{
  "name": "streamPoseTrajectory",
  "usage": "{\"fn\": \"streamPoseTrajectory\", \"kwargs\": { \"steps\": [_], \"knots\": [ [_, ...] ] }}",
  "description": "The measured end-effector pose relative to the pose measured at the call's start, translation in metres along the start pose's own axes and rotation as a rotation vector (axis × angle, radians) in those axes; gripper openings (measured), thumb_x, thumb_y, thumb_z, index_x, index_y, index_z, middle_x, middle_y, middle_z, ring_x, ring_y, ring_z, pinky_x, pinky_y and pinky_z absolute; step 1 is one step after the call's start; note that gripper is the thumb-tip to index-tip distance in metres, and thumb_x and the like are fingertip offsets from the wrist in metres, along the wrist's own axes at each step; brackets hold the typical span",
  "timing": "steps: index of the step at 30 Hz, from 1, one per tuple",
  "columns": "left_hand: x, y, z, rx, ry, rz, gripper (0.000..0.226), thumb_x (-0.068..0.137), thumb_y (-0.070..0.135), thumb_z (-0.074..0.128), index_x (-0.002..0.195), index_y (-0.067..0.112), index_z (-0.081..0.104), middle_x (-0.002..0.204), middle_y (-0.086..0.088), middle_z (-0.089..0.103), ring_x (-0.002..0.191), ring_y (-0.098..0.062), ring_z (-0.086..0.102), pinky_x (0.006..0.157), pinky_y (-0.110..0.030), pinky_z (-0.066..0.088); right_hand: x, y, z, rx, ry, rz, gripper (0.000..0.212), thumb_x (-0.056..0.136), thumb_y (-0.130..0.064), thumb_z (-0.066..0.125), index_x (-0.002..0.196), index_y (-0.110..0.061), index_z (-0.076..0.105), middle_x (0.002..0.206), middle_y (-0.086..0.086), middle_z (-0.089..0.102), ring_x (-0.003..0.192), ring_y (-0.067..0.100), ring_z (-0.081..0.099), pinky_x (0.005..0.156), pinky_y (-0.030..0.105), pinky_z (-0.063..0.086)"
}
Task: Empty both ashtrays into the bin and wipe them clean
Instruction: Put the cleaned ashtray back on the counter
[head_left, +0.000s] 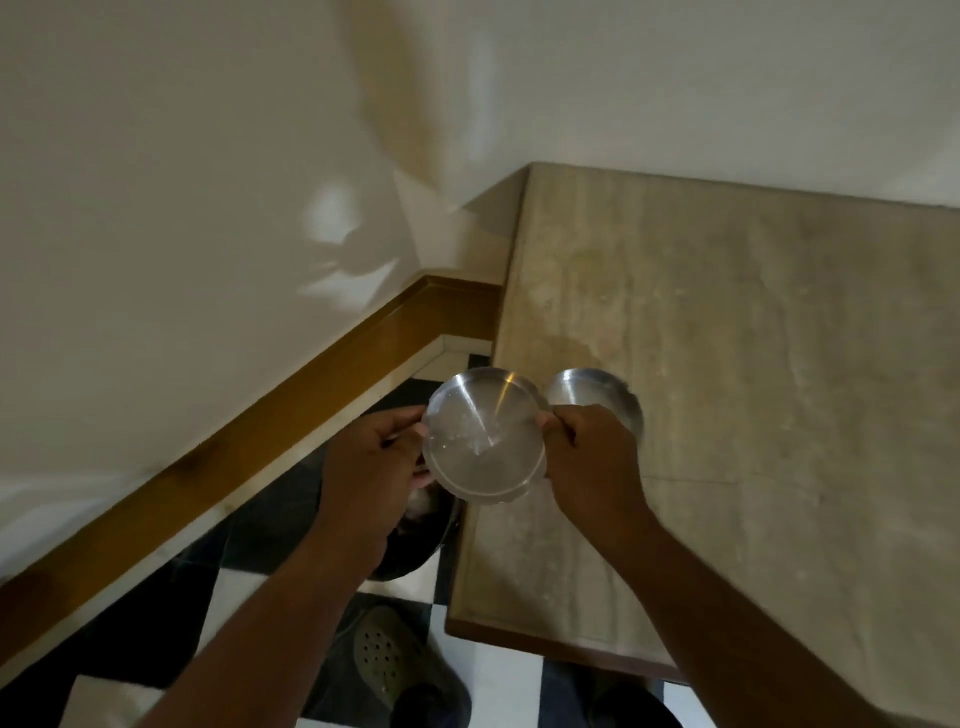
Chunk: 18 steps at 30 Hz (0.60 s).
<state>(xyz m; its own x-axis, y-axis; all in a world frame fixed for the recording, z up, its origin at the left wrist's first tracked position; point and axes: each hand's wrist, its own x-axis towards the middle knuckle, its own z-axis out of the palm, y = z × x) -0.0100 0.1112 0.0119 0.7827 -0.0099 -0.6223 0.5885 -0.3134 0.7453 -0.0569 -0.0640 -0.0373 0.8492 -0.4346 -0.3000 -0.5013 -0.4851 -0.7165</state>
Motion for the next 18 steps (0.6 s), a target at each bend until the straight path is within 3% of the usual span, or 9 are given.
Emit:
{"fn": "streamPoseTrajectory", "kwargs": {
  "steps": [3,6,10,13,15,18],
  "knots": [
    [-0.011,0.014,0.062,-0.014,-0.051,-0.015,0.021,0.097,0.010,0.056,0.100,0.025,0.070,0.106,-0.003,0.072,0.097,-0.020,0.071,0.082,-0.040,0.061,0.006,0.032,-0.058,-0.072,0.071,0.017,0.037,0.097,-0.020,0.048,0.066,-0.005,0.063,0.062,0.005,0.058,0.056,0.013,0.054,0.048,0.019,0.040],
    [-0.023,0.017,0.136,-0.001,-0.095,-0.020,0.021,0.096,0.010,0.058,0.107,0.021,0.071,0.109,-0.005,0.072,0.098,-0.023,0.071,0.083,-0.044,0.062,0.010,0.076,-0.114,-0.098,0.125,0.109,0.040,0.097,-0.021,0.045,0.069,-0.001,0.065,0.064,0.014,0.063,0.061,0.024,0.060,0.053,0.031,0.044],
    [-0.028,0.013,0.210,0.029,-0.130,-0.057,0.023,0.093,0.011,0.056,0.094,0.027,0.073,0.103,-0.007,0.075,0.093,-0.022,0.072,0.083,-0.048,0.061,0.016,0.127,-0.154,-0.128,0.152,0.239,0.041,0.098,-0.019,0.045,0.061,-0.006,0.059,0.057,0.006,0.056,0.049,0.011,0.049,0.045,0.021,0.035],
    [-0.025,0.008,0.243,0.074,-0.118,-0.079,0.029,0.087,0.010,0.055,0.084,0.031,0.075,0.088,-0.002,0.078,0.085,-0.021,0.074,0.080,-0.050,0.062,0.025,0.154,-0.167,-0.116,0.137,0.261,0.044,0.098,-0.016,0.045,0.055,-0.013,0.049,0.056,0.002,0.050,0.048,0.008,0.044,0.044,0.021,0.029],
    [-0.021,0.003,0.255,0.087,-0.094,-0.097,0.026,0.083,0.013,0.058,0.084,0.031,0.076,0.089,0.000,0.077,0.087,-0.021,0.073,0.081,-0.048,0.061,0.031,0.166,-0.167,-0.121,0.130,0.243,0.046,0.098,-0.016,0.044,0.052,-0.019,0.043,0.055,-0.001,0.046,0.049,0.007,0.042,0.045,0.020,0.026],
    [-0.013,-0.006,0.265,0.093,-0.067,-0.112,0.026,0.074,0.021,0.060,0.088,0.036,0.076,0.095,0.004,0.076,0.095,-0.020,0.071,0.087,-0.047,0.059,0.038,0.180,-0.162,-0.122,0.125,0.215,0.038,0.097,-0.017,0.044,0.060,-0.014,0.051,0.062,0.004,0.053,0.054,0.011,0.048,0.048,0.020,0.028]
  ]
}}
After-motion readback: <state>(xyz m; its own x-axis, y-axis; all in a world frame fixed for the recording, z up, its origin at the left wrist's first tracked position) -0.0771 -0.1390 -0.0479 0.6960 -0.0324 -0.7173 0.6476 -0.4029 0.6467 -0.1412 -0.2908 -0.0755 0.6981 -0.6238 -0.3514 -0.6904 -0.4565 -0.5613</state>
